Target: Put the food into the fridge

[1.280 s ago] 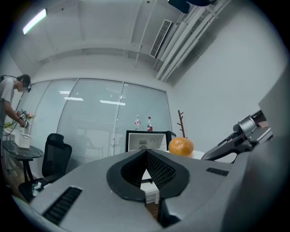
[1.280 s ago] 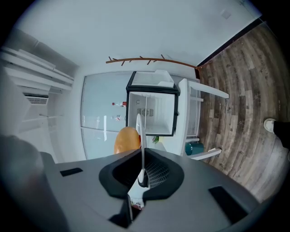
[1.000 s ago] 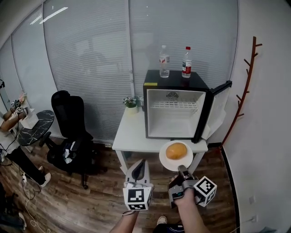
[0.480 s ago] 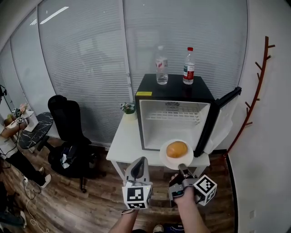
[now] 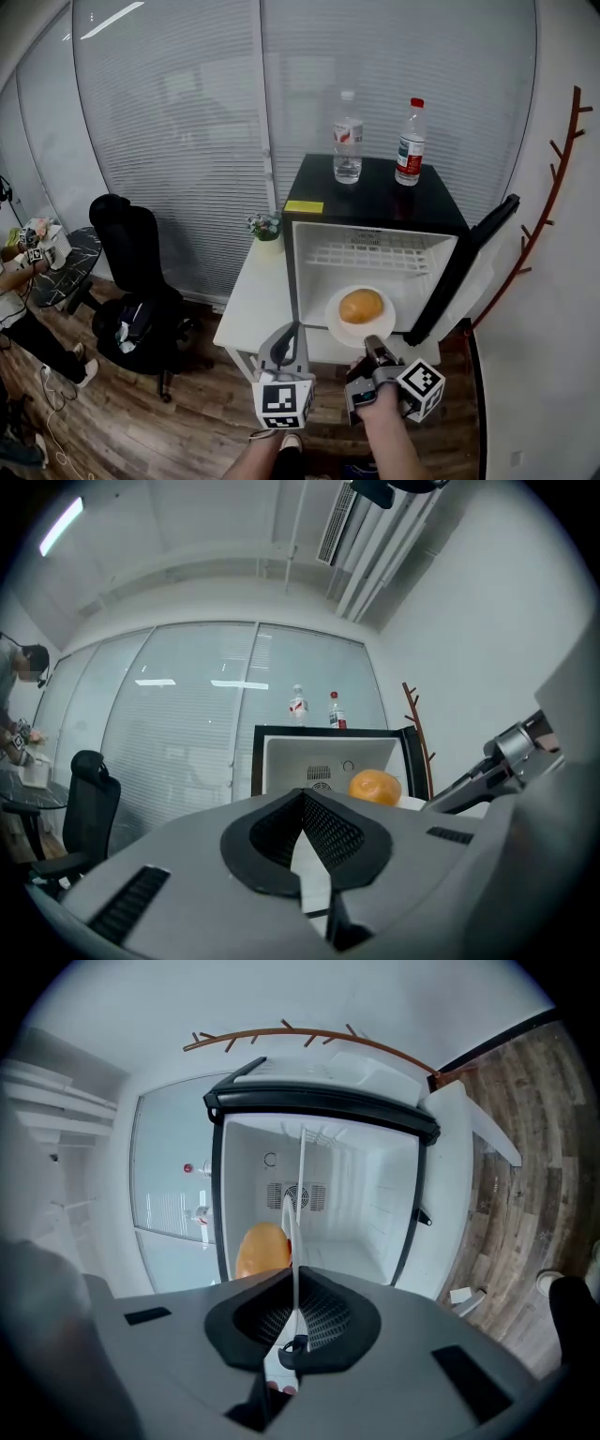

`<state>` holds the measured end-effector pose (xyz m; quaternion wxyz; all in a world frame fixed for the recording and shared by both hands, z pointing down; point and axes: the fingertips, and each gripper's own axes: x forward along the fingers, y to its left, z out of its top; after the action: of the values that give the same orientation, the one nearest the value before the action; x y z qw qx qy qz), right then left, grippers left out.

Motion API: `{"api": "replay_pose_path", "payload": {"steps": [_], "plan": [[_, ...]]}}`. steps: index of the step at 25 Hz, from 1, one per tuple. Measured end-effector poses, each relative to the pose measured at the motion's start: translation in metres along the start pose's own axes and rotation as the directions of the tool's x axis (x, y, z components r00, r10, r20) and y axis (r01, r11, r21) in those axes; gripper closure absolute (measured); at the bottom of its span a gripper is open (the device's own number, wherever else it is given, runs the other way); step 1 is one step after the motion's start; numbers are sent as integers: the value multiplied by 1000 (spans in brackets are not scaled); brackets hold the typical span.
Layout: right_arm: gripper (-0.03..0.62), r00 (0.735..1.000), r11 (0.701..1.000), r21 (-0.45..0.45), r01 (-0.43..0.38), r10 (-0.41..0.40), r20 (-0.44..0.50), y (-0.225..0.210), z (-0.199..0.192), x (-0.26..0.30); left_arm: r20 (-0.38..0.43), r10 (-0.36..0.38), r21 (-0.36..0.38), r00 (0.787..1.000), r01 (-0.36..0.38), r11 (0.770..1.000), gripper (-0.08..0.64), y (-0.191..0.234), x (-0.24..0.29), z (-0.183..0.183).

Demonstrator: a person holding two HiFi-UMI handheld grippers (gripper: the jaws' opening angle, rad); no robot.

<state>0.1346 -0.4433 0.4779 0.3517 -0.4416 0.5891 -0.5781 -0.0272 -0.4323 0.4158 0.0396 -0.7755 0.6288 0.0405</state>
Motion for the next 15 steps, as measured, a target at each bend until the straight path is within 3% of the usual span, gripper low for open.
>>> {"api": "replay_pose_path", "payload": {"steps": [15], "plan": [[557, 998, 999, -15, 40, -39, 47, 18, -7, 132, -5, -23, -38, 1000, 22, 999, 534, 91, 98, -14]]}}
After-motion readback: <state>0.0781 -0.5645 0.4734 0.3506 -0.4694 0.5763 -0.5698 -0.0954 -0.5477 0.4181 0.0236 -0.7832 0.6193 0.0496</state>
